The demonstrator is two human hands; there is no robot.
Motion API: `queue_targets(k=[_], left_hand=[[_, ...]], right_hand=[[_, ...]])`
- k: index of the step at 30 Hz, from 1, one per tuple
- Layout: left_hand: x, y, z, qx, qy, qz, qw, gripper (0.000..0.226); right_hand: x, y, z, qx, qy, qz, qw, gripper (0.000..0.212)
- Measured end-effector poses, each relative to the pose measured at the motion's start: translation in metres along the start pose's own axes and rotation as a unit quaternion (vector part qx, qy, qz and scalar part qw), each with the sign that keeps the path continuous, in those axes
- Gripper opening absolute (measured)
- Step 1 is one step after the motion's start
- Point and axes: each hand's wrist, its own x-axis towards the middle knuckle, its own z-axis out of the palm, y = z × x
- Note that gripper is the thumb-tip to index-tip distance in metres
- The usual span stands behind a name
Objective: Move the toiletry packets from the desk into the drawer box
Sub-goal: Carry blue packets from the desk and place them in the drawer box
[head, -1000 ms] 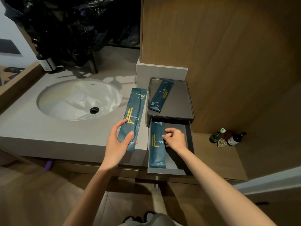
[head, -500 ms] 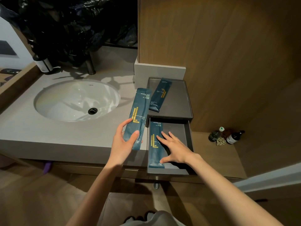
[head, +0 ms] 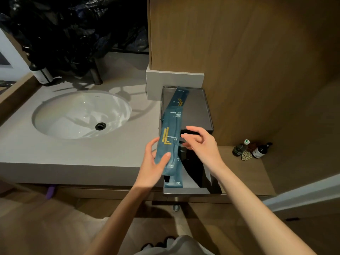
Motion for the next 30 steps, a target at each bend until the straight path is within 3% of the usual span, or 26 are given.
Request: queue_targets(k=[4,7,10,13,19,30], left_hand=[[-0.004,-0.001,0.016,0.004,-0.030,-0.013,0.999,0.053],[-0.007,0.000,0.028,0.011,-0.055,-0.015,0.998,0.045],[0.003,-0.009,0.026,0.144,0.025,0.004,0.989,0.030],[0.019,-0.025,0.012,0.283,0.091,-0.008,0.955,0.043],[0.042,-0.045,0.016,0.361,0.021,-0.073,0.929,0.077],[0.054,-0.043,0.032,0.367,0.036,-0.142,0.919,0.086]], right_hand=[[-0.002,0.004,-0.006,0.019,0.036,0.031,0.999,0.039],[-0.007,0.007,-0.014,0.022,0.046,0.053,0.997,0.036],[-0.010,0.008,-0.029,0.038,0.048,0.084,0.995,0.035],[-0.011,0.010,-0.047,0.031,0.007,0.145,0.989,0.035],[-0.013,0.021,-0.049,-0.060,-0.109,0.212,0.969,0.028],[0.039,0.071,-0.012,-0.173,-0.018,0.177,0.969,0.023]])
